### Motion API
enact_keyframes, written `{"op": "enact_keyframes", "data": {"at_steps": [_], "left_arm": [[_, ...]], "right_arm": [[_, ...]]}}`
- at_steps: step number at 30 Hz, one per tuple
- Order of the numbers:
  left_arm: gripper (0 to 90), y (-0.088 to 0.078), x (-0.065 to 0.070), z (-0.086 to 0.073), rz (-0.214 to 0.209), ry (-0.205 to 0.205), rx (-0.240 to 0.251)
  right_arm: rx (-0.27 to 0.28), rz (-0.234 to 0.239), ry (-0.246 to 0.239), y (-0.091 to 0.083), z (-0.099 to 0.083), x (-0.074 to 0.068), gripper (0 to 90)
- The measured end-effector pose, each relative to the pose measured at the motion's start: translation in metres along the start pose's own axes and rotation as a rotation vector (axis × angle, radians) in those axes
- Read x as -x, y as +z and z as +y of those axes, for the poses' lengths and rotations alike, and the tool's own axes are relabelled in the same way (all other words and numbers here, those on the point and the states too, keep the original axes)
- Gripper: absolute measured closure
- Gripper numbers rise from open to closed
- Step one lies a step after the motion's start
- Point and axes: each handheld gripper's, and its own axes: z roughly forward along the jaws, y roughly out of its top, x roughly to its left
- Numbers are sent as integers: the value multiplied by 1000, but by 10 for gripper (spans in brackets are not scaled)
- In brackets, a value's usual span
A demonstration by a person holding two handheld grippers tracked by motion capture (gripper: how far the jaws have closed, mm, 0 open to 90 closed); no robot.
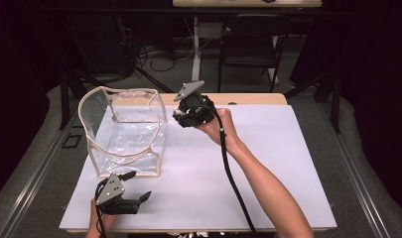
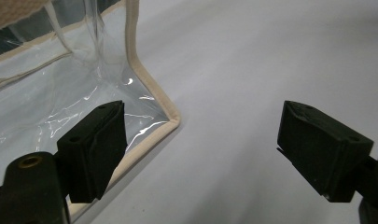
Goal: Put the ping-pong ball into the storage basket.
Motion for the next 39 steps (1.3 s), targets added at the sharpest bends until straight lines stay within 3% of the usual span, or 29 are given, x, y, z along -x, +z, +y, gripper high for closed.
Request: {"op": "enact_keyframes", "data": {"at_steps": [39], "left_arm": [[161, 0, 0, 0, -1, 1, 2]], "right_arm": [[-13, 2, -50, 8, 38, -7, 506]]}}
